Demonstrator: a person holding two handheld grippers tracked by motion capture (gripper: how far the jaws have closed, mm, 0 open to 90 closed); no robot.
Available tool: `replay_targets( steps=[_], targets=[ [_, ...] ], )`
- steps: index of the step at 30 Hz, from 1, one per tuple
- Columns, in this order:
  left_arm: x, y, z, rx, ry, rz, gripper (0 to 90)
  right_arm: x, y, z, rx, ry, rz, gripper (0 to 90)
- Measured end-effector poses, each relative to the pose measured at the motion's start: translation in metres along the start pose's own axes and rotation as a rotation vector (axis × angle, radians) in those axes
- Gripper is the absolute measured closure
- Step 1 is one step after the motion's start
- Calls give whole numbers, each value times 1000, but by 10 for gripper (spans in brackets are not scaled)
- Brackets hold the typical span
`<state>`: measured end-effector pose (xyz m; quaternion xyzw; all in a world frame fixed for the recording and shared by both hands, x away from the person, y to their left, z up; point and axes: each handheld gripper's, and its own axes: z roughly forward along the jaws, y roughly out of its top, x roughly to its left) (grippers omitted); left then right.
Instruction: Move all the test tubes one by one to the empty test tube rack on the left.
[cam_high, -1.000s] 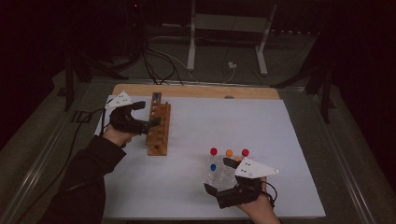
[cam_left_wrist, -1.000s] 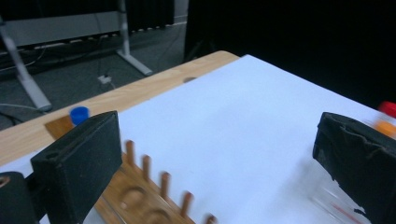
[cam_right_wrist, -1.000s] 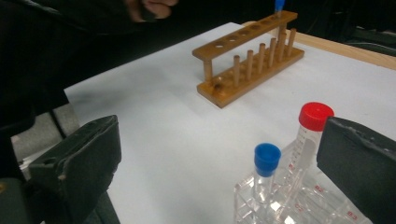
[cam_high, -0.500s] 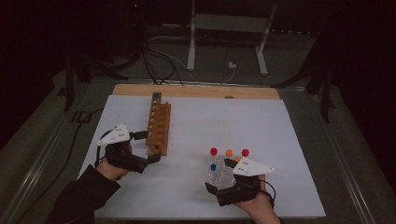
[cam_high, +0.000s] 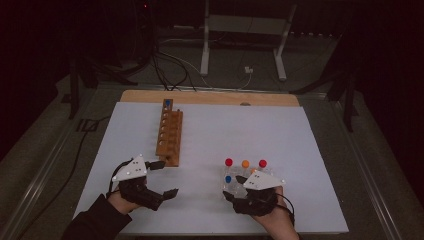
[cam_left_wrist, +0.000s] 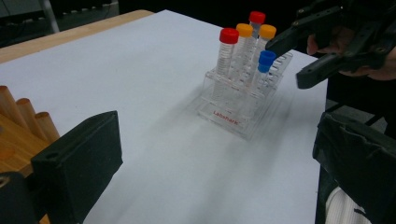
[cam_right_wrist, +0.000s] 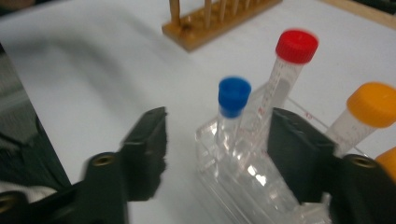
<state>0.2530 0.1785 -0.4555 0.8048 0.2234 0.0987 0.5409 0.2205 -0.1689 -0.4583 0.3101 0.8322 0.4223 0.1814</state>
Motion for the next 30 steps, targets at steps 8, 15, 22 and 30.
replay_targets(
  steps=[8, 15, 22, 30],
  targets=[
    [0, -2, 1, 5, -8, -2, 23, -7, 2, 12, 66, -8, 41, 625],
    [1, -3, 1, 4, -12, -5, 23, -9, 2, 20, 86, -8, 37, 730],
    [1, -3, 1, 6, -27, -6, 23, -5, 5, 18, 86, -19, -5, 771],
    [2, 0, -2, -2, -26, -8, 23, 2, 18, -6, -10, -44, -38, 771]
  ],
)
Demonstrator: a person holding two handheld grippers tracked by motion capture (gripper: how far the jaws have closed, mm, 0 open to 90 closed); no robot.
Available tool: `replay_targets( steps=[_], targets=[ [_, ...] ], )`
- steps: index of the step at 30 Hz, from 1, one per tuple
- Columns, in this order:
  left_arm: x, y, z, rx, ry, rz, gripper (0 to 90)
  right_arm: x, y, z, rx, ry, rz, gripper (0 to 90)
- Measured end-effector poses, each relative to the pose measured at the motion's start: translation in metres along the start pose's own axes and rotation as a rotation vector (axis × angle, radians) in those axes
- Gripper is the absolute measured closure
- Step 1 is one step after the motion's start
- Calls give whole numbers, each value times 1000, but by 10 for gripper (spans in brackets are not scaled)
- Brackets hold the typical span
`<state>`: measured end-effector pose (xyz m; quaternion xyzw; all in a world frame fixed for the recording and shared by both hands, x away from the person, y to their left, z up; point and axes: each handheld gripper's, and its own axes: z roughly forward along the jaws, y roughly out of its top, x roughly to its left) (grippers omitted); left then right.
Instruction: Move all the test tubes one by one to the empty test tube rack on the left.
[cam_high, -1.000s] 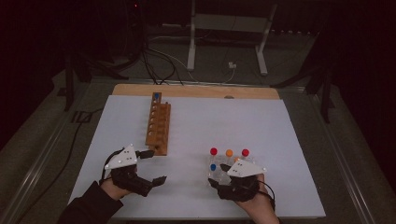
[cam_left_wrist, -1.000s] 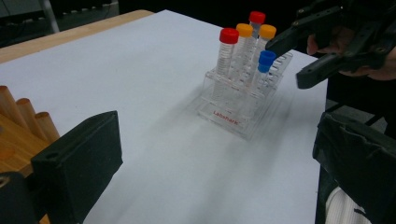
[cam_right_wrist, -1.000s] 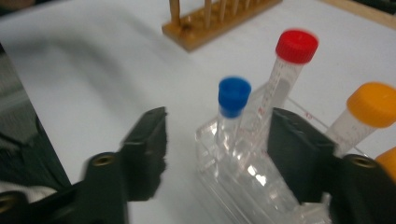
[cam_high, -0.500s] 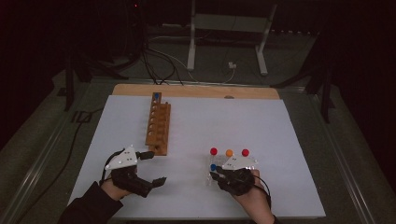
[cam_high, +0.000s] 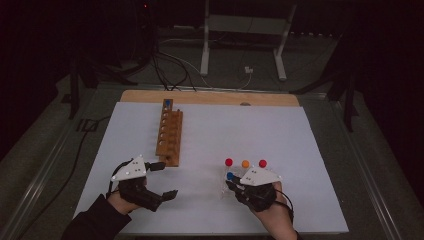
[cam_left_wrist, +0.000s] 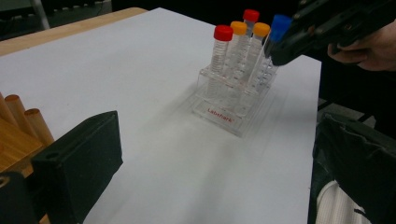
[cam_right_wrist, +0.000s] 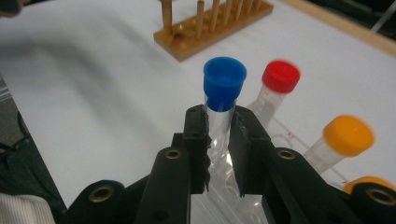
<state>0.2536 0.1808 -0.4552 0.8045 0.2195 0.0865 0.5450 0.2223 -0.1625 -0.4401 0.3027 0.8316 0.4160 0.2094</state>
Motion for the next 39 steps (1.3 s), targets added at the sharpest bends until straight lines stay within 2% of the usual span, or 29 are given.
replay_targets(
  steps=[3, 8, 10, 14, 18, 23, 29, 31, 36, 39],
  targets=[
    [0, 1, -1, -2, -2, -1, 23, 1, 4, -8, -26, -6, -6, 771],
    [-2, 5, -2, -14, -5, 3, 23, 4, 12, -24, -99, -14, -17, 771],
    [-2, 7, -3, -24, -8, 6, 23, 7, 15, -26, -119, -5, -20, 771],
    [-6, 12, -3, -40, -24, 2, 23, 14, 17, -26, -136, 50, -28, 771],
    [-13, 17, 1, -42, -48, 7, 23, 23, 17, -20, -120, 93, -33, 771],
    [-22, 20, 12, -30, -70, 28, 30, 33, 12, -4, -72, 140, -38, 771],
    [-34, 23, 24, -43, -107, 51, 90, 44, 7, 11, -22, 181, -52, 771],
    [-37, 23, 27, -56, -124, 45, 164, 47, 7, 15, -15, 188, -57, 771],
    [-41, 23, 36, -43, -141, 46, 224, 50, 6, 18, -1, 199, -57, 771],
    [-45, 22, 41, -31, -143, 58, 307, 50, 6, 19, 0, 199, -59, 771]
  ],
)
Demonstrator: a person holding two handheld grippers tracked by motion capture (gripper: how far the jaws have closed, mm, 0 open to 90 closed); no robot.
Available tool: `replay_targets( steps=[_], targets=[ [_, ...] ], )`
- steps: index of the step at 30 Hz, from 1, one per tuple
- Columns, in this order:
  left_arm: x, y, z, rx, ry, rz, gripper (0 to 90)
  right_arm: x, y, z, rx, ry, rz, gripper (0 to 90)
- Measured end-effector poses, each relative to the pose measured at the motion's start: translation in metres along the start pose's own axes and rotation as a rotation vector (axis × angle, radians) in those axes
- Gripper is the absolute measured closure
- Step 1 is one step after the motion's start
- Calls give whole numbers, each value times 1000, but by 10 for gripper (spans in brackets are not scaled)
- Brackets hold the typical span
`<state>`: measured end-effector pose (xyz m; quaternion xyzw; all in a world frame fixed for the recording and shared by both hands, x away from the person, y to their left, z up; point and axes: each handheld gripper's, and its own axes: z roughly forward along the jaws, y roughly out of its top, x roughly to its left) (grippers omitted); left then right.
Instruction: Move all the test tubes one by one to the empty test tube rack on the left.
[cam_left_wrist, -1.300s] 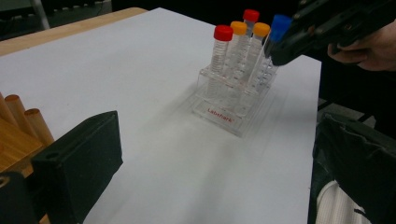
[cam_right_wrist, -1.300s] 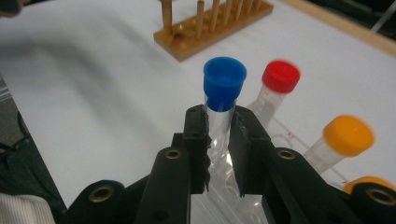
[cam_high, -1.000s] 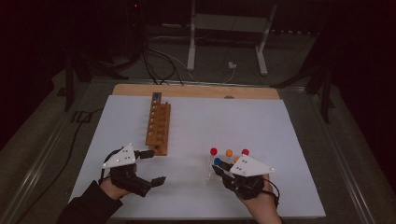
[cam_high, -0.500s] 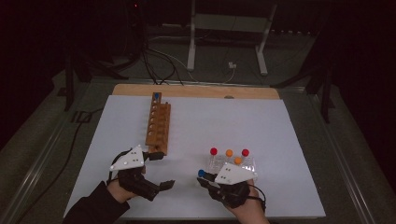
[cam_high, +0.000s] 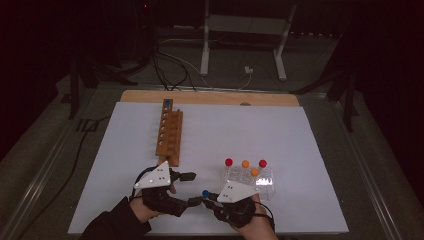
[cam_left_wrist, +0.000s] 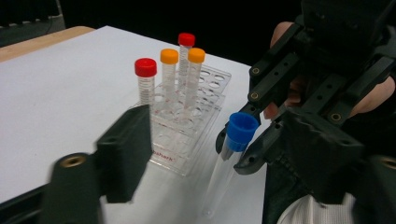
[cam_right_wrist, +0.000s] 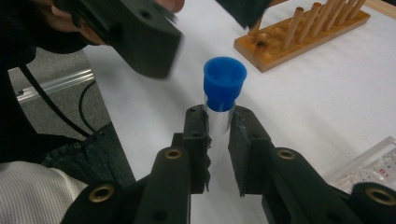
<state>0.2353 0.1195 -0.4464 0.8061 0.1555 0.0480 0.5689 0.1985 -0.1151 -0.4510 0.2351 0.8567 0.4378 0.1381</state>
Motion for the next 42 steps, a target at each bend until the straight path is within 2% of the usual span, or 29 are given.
replay_targets(
  steps=[3, 5, 6, 10, 16, 25, 34, 42],
  targets=[
    [-2, 0, 4, 12, -10, 17, 407, 0, 0, 1, 2, 4, 0, 771],
    [-3, -1, 6, 16, -19, 20, 507, 1, 0, 1, 2, 6, -1, 771],
    [-4, -1, 8, 23, -18, 31, 507, 1, 0, 1, 2, 6, -1, 771],
    [-6, -2, 12, 29, -34, 49, 602, 1, 0, 1, 3, 7, -1, 771],
    [-7, -2, 14, 19, -39, 54, 749, 0, 0, 1, 5, 4, 1, 771],
    [-6, 2, 12, 8, -31, 65, 776, -2, 0, -1, -20, 16, 6, 748],
    [6, 10, -3, -4, 26, 80, 778, -4, -1, -6, -70, -13, 18, 461],
    [24, 23, -17, -14, 103, 82, 778, -7, -2, -12, -124, -38, 74, 183]
  ],
)
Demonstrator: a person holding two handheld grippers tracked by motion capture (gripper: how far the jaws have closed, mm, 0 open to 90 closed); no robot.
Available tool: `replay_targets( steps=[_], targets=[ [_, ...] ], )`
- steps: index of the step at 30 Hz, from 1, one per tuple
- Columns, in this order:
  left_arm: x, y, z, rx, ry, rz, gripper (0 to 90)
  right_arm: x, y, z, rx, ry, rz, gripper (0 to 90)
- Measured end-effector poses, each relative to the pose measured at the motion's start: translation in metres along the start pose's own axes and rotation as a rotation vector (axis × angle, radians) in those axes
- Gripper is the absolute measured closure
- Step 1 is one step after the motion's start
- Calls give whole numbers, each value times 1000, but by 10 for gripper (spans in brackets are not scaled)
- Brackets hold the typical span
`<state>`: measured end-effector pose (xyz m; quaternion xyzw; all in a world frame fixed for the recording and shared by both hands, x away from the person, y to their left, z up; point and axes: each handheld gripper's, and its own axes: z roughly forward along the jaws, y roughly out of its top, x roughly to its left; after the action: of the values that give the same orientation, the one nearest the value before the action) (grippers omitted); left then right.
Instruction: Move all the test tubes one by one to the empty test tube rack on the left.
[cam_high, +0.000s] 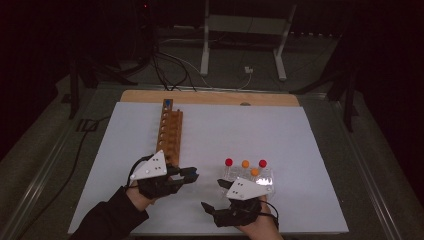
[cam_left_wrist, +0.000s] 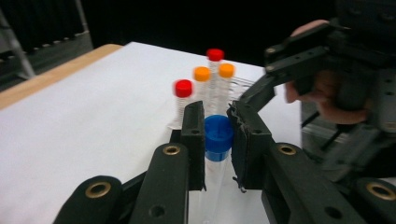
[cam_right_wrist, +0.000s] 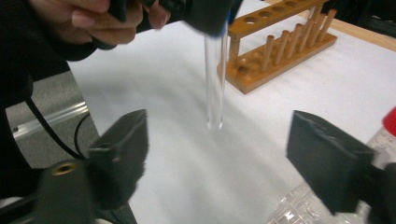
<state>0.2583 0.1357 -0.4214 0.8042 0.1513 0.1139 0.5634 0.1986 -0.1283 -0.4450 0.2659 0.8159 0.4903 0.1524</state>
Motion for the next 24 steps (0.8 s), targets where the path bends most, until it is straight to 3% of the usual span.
replay_targets(
  steps=[8, 9, 17, 24],
  targets=[
    [34, 26, -16, -28, 91, 8, 778, -5, 1, -6, -45, -26, 36, 25],
    [38, 29, -17, -30, 104, 11, 777, -5, 1, -7, -47, -12, 38, 0],
    [69, 47, -27, -36, 206, 23, 777, -9, 2, -13, -69, -2, 45, 0],
    [100, 53, -29, -41, 289, -16, 777, -9, 2, -14, -75, 5, 43, 0]
  ],
)
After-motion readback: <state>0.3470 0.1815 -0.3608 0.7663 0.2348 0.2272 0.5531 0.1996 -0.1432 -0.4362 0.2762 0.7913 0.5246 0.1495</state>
